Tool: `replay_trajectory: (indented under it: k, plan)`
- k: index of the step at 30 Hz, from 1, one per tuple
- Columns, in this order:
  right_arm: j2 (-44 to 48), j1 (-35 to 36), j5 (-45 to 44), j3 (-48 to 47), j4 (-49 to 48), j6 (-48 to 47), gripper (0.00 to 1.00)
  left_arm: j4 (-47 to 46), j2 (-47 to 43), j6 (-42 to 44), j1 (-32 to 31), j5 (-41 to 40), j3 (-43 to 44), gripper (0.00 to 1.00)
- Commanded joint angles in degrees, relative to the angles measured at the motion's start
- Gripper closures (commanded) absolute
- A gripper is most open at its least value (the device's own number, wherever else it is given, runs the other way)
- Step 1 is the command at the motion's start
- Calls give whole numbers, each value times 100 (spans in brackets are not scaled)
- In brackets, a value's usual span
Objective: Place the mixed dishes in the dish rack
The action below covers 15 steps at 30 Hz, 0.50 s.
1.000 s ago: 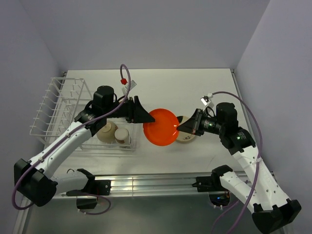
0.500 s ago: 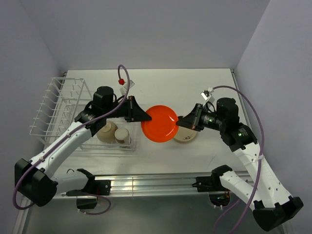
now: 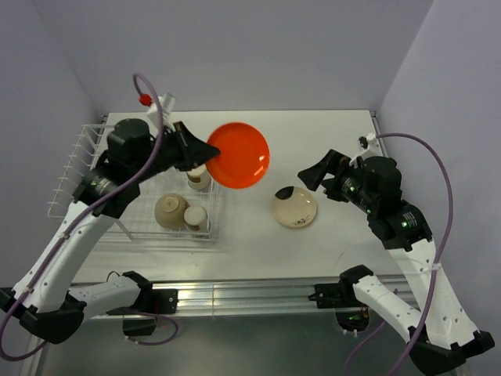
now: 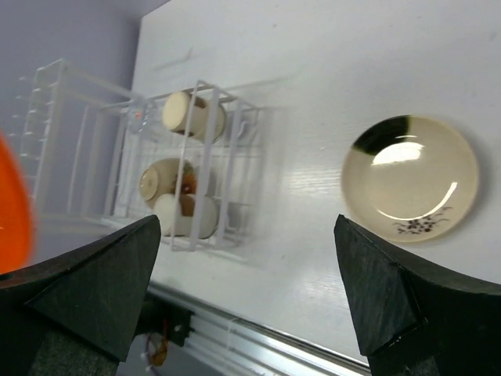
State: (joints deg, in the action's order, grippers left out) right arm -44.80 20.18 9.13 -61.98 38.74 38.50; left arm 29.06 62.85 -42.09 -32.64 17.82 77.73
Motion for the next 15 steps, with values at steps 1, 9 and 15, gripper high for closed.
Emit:
replay_trajectory:
  k: [1,9,15]
  plan:
    - [129,-6,-904,-114,293,-255,0,748,51,376,74,-2086,1353,100]
    - [-64,73,264,441,54,464,0,1180,578,-361,135,-5680,2437,100]
    - [-669,328,-235,-525,1896,633,1,3187,1413,-1827,232,-7019,4132,100]
